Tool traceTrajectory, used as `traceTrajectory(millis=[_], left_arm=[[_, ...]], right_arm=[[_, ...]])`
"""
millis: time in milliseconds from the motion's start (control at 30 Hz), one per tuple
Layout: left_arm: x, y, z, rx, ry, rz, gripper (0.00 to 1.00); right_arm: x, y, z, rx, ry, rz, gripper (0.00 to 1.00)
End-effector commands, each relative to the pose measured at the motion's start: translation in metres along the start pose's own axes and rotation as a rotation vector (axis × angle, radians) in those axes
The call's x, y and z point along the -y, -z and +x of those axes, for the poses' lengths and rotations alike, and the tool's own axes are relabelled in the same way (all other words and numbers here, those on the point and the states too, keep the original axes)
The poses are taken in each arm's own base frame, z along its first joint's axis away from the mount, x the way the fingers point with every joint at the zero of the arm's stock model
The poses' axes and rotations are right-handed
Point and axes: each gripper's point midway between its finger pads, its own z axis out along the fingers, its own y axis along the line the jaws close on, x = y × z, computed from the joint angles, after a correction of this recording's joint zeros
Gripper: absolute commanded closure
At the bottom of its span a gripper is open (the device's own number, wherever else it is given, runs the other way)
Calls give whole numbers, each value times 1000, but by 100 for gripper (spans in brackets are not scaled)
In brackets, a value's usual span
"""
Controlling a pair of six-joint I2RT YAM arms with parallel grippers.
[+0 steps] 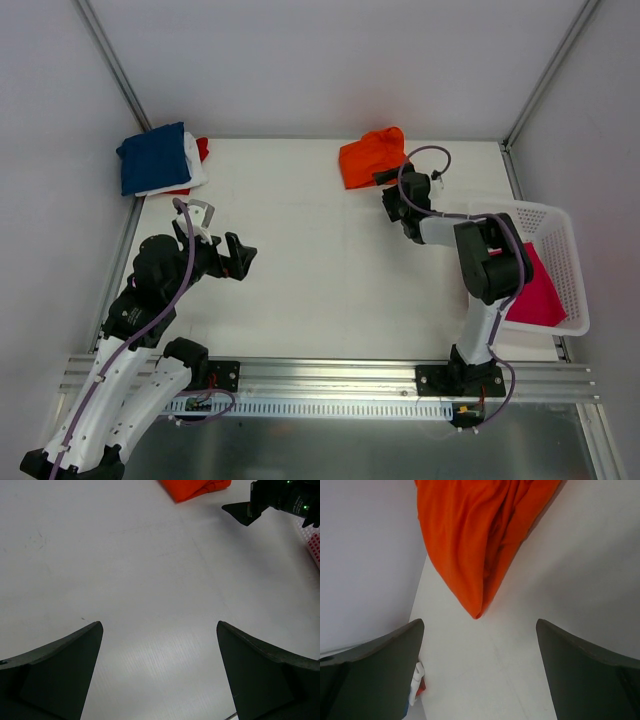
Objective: Fold and stack the t-shirts
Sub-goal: Fold the tshirt
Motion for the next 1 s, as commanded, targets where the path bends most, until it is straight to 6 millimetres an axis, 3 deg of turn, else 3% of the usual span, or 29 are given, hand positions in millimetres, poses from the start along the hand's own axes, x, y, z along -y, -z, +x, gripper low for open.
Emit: traceTrajectory(millis=[0, 33, 267, 467, 500, 600, 633, 833, 967], left_arm=[[1, 1, -5, 9, -17, 1, 1], [1, 1, -5, 9, -17, 1, 1], [0, 0, -4, 5, -15, -3, 1], [-1, -2, -2, -7, -15, -10, 1], [-2, -2, -2, -8, -13, -14, 1], [-4, -3, -2, -9, -17, -25, 1], [-4, -3, -1, -12, -17, -27, 1], [-7, -5, 0, -20, -18, -41, 1], [-8, -6, 1, -26, -19, -46, 1]], right_arm=[[-12, 2, -36, 124, -2, -9, 0], [-3, 2, -44, 154, -1, 20, 1], [8, 1, -64, 203, 37, 76, 1], [11, -28, -63, 165, 3, 76, 1], [4, -32, -65, 165, -5, 61, 0], [12, -48, -60, 149, -15, 76, 1], [5, -53, -61, 149, -24, 60, 1], [12, -79, -55, 137, -42, 72, 0], [4, -96, -56, 132, -52, 51, 1]])
